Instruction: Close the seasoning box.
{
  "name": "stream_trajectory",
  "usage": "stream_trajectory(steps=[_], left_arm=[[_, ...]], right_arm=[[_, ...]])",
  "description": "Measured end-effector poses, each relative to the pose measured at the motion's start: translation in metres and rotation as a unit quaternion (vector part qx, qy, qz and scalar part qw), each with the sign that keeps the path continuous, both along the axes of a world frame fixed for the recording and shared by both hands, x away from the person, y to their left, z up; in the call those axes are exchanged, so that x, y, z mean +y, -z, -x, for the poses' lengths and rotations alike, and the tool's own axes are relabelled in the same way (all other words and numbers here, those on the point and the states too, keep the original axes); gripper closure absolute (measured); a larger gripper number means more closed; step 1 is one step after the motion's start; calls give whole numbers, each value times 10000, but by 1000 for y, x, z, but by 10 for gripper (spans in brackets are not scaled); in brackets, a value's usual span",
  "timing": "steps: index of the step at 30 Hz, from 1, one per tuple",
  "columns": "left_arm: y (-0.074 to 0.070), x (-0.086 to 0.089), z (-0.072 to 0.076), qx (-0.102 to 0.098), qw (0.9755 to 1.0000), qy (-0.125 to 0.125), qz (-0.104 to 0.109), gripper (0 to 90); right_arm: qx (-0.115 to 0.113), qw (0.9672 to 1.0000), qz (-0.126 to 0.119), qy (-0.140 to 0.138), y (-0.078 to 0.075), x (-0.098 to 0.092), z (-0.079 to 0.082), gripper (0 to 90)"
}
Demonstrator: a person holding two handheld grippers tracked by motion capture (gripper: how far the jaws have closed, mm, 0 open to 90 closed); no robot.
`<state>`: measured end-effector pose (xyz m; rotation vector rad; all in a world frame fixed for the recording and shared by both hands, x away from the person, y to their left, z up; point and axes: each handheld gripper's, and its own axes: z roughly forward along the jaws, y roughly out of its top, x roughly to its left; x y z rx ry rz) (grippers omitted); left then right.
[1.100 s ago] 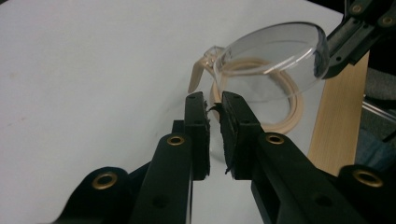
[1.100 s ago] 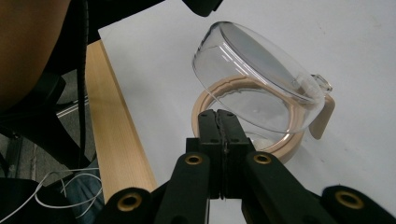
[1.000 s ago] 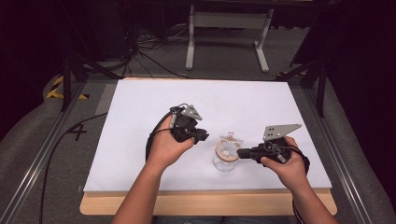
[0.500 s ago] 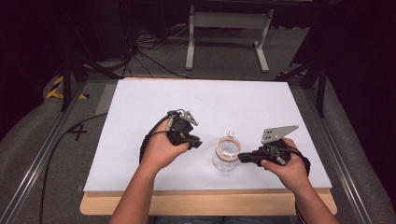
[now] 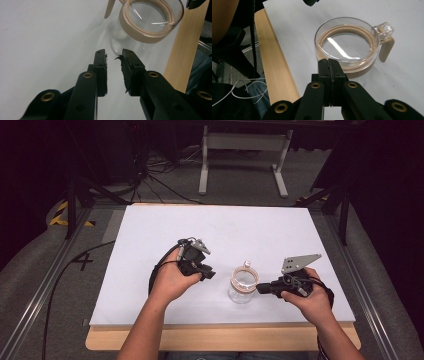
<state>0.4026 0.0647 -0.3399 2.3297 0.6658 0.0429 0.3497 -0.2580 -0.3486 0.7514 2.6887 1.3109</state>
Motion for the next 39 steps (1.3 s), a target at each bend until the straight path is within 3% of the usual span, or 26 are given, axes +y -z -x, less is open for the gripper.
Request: stream_trajectory(steps=[4,9,15,23,25,28,32,39], left_arm=[[1,8,1,16,9998,-193,101,691],[2,28,4,19,9990,-447,90,673],[5,48,7,39,9971,-756,126,660],[11,76,9,13,9921,-1241,181,646],[14,84,7,37,9901,-1385,213,642],[17,89,4,57,9892,-1446,242,637],[29,96,-3,100,9874,-1564,228,616],[51,103,-14,114,9870,-1586,241,599]], right_arm=[[-110,9998,-102,150,-6,-10,-3,874],[-302,9979,-308,491,-16,-30,-12,759],[-409,9959,-331,738,-21,-47,-23,726],[-550,9917,-267,1128,-21,-70,-40,689],[-631,9894,-115,1306,-17,-78,-46,653],[-643,9876,-29,1434,-12,-84,-49,639],[-707,9829,148,1693,2,-101,-61,558],[-571,9799,332,1882,28,-121,-77,517]])
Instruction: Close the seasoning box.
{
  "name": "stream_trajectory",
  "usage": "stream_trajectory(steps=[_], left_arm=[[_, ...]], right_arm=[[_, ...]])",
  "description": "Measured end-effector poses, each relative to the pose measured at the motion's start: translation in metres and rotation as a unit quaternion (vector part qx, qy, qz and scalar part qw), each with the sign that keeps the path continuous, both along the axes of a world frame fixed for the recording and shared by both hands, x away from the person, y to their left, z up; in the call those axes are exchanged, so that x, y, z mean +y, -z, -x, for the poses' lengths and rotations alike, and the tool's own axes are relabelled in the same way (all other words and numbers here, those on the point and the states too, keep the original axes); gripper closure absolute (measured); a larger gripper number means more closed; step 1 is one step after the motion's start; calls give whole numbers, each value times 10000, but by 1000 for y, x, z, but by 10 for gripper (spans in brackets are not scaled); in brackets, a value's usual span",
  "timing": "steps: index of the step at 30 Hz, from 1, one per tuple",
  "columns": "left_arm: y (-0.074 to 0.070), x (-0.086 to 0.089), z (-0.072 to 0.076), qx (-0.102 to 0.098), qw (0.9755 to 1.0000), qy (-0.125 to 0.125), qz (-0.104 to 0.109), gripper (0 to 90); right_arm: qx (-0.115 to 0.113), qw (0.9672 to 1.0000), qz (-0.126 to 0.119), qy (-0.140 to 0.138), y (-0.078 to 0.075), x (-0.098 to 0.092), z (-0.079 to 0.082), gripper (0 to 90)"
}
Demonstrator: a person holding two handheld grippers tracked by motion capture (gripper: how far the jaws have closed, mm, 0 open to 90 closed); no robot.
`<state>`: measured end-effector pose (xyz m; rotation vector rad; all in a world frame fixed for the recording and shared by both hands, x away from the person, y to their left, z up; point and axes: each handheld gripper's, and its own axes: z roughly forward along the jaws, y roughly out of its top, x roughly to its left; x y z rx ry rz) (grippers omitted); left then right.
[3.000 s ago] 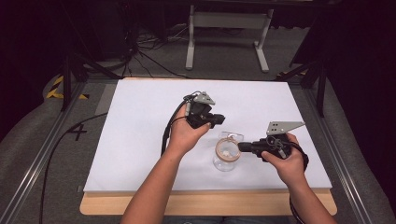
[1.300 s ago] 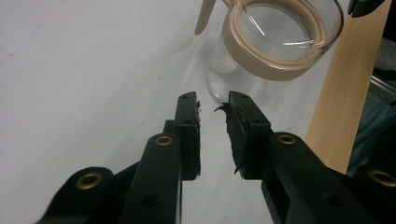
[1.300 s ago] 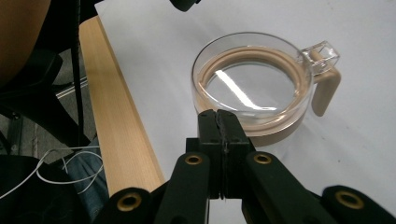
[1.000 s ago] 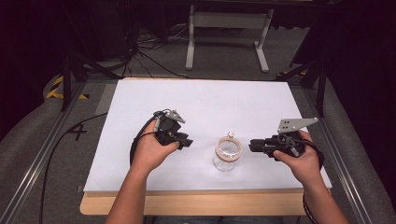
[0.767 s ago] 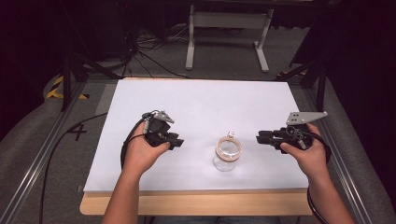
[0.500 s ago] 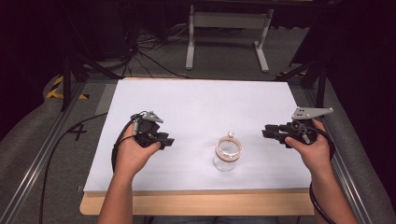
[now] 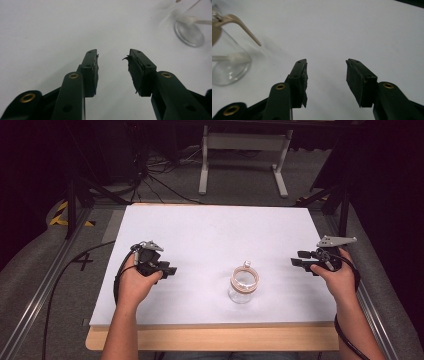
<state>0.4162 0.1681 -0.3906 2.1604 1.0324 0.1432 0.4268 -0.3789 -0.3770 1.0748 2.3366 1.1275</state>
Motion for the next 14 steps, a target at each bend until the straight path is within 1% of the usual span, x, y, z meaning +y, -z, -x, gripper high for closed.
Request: stream_trajectory(steps=[1,2,4,6,8,9,10,11,12,13,14], left_arm=[[0,0,0,0,10000,0,0,598],[3,1,-2,-7,10000,6,2,598],[8,2,-4,16,10000,18,21,596],[15,2,-7,53,10000,33,4,585],[18,2,-8,70,10000,39,-8,575],[22,1,-10,141,9999,46,-82,570],[22,1,-10,141,9999,46,-82,565],[25,0,-10,163,9998,49,-100,565],[26,0,-11,186,9997,71,-150,557],[27,0,-11,174,9997,78,-142,552],[27,-1,-11,153,9998,67,-145,547]], right_arm=[[24,10000,33,30,4,-2,-2,516],[24,10000,33,30,4,-2,-2,516],[88,9999,85,73,12,-6,-6,512],[201,9997,95,115,24,-9,-10,507],[225,9996,121,115,27,-9,-11,505],[326,9992,187,153,33,-8,-13,490],[326,9992,187,153,33,-8,-13,490],[374,9989,219,163,35,-8,-13,488],[397,9987,268,153,39,-7,-14,482],[436,9986,261,156,40,-6,-14,480],[416,9987,259,131,40,-6,-15,479]])
